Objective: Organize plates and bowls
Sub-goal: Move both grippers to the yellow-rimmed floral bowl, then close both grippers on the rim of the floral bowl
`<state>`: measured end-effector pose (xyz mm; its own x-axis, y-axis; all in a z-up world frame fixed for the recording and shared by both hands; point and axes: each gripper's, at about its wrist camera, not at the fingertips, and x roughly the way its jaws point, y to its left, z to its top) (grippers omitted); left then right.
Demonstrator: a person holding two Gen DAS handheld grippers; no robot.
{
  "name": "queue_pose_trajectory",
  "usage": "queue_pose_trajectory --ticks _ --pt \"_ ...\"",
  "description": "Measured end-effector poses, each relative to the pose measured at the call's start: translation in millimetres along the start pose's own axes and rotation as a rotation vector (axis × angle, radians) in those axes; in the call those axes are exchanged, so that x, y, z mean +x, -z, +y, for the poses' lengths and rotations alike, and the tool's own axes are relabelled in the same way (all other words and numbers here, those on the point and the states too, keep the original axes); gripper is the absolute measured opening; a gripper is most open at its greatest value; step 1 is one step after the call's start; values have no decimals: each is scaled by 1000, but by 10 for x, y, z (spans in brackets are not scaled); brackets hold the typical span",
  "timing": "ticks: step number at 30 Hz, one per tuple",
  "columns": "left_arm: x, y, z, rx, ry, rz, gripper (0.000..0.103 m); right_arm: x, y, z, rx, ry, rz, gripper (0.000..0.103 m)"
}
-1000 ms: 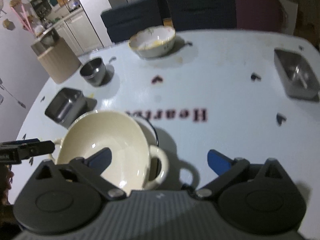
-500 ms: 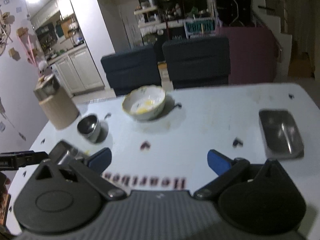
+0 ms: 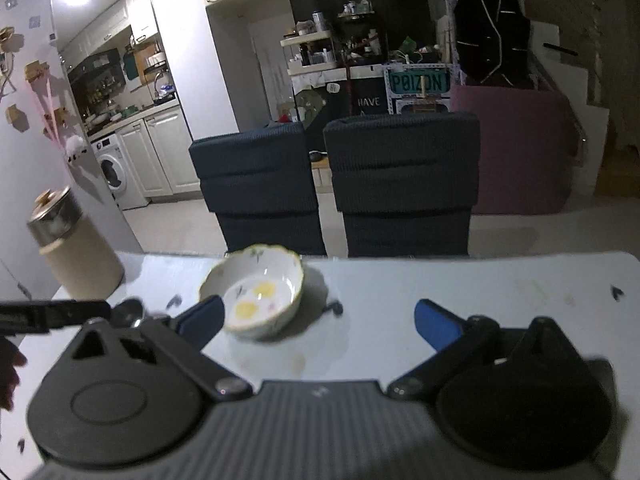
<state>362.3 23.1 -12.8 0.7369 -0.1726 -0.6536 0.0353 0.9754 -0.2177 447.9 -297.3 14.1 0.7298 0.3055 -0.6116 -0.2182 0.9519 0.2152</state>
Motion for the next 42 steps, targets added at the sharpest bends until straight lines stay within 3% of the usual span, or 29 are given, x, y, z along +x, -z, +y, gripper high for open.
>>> queue_pose_trajectory --ticks 4,9,12,14,16,20,23,24,27,28,31,33,42 --pt "362 -98 84 -9 -13 5 96 364 -117 -72 32 -54 21 91" --pt "794 -185 179 -56 3 64 70 821 -114 -103 93 -87 83 71" --pt "1010 -183 183 -57 -4 101 60 1056 -62 -109 120 -99 99 65" --pt "1121 -168 189 -48 -11 120 58 1212 -26 -92 134 -91 121 55" --pt "1203 -167 210 -46 -14 134 57 1316 5 -66 136 -85 133 54" --pt "1310 -167 283 -54 -20 156 42 1535 13 -33 185 -83 174 54" --pt "1345 -187 308 -41 -13 164 35 1584 45 45 149 -76 190 51" --pt "1358 -194 310 -30 -5 164 35 1611 41 62 139 -73 190 47" --pt "1413 -212 329 -24 -11 175 35 1597 50 120 134 -68 197 20" --pt "1433 -212 342 -28 -11 182 34 1609 49 142 131 -61 201 15" --pt "1475 -213 357 -34 3 191 26 1584 57 195 111 -56 207 11" --pt "1484 -213 328 -23 27 190 9 1575 62 233 95 -42 206 11" --pt "1366 -153 226 -7 33 200 8 1552 100 211 94 -24 228 9"
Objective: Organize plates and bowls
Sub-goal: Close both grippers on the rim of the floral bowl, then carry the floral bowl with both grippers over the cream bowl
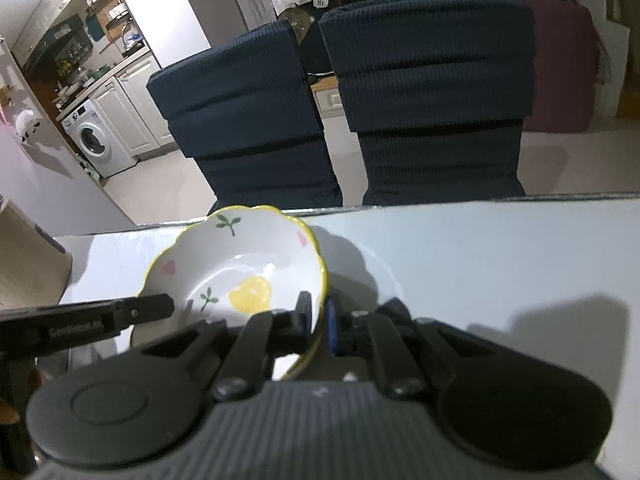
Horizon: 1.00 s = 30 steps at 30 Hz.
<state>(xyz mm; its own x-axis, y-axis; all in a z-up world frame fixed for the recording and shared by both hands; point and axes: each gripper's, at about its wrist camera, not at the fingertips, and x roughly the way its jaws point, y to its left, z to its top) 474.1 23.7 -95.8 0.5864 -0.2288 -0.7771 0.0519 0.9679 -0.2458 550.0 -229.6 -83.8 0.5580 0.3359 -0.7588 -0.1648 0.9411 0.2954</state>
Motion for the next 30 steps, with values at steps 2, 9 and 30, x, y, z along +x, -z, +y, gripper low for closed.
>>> queue_pose_trajectory --ticks 2,9,30 --pt "-84 13 -40 4 4 -12 8 -41 27 4 -2 6 0 8" --pt "-526 97 -175 21 16 -57 8 -404 104 30 9 -10 -36 8" --pt "-1965 795 -402 45 29 -121 8 -1804 760 222 16 -91 -120 8"
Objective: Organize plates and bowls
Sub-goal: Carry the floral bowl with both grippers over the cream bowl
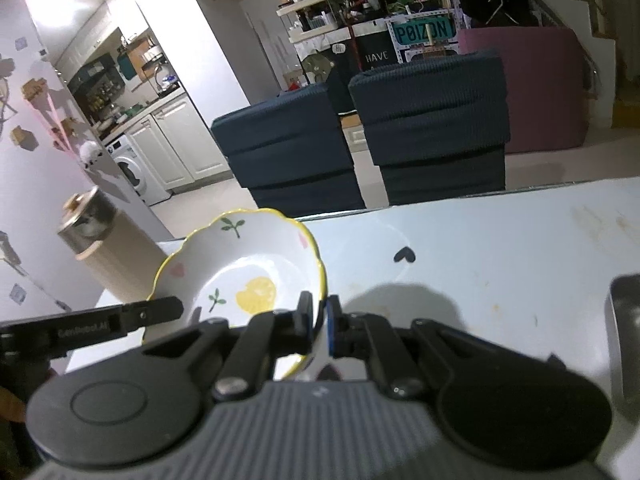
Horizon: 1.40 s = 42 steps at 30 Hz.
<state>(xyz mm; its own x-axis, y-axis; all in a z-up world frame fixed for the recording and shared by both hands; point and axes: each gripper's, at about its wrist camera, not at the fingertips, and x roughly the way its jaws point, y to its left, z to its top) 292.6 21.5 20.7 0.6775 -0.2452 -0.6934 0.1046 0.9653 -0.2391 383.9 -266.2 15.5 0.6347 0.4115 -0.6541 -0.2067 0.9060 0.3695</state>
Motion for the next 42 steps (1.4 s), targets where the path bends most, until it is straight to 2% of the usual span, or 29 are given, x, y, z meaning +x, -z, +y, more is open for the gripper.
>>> queue_pose_trajectory --ticks 11,22,29,33,42 --pt "-708 541 -59 21 20 -17 8 -503 440 136 26 -53 -15 8" --pt "-1145 1112 -23 48 20 -32 9 -727 824 196 47 -90 -10 8" --pt "-1179 1410 78 38 22 -32 9 -655 978 223 45 -100 9 8" --pt "-1089 1548 150 -14 38 -17 8 -586 1007 222 50 -95 30 8" --pt "-897 1596 180 6 25 51 8 -299 966 296 36 -55 101 8"
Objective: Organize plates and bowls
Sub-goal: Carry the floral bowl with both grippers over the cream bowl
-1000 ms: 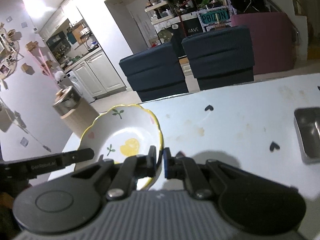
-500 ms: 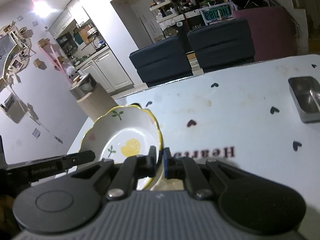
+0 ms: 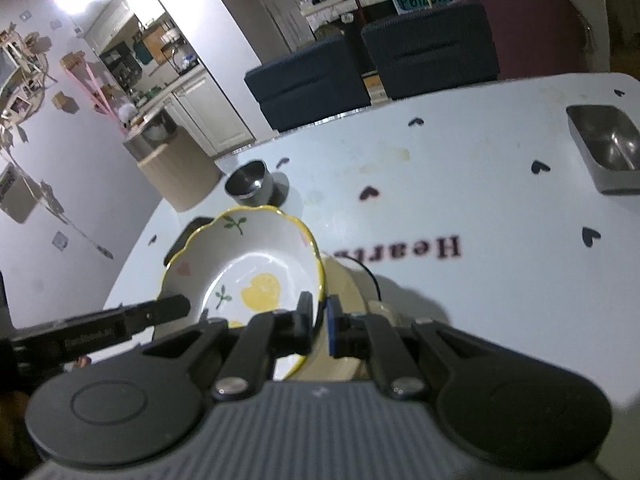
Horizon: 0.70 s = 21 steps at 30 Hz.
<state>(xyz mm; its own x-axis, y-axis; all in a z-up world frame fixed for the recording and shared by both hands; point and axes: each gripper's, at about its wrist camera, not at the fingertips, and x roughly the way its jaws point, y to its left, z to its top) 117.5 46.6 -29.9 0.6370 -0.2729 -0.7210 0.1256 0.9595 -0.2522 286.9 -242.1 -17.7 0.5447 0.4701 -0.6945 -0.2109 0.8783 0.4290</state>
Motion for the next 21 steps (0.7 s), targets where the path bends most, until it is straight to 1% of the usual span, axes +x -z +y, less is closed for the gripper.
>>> queue_pose_trajectory --ticks 4,5,6,9,14,21 --pt "97 16 17 16 -6 42 8 160 6 42 3 21 39 8" --pt "114 24 30 15 -6 50 8 207 -11 50 7 26 49 8" --pt "139 27 40 11 -6 60 8 230 61 49 12 29 53 8" --pt "198 20 76 1 -8 84 8 289 50 73 18 40 64 8" --pt "263 -1 108 4 -19 104 8 363 108 119 28 54 68 8" --pt "375 -17 201 -18 -34 142 8 297 183 69 47 59 44 8"
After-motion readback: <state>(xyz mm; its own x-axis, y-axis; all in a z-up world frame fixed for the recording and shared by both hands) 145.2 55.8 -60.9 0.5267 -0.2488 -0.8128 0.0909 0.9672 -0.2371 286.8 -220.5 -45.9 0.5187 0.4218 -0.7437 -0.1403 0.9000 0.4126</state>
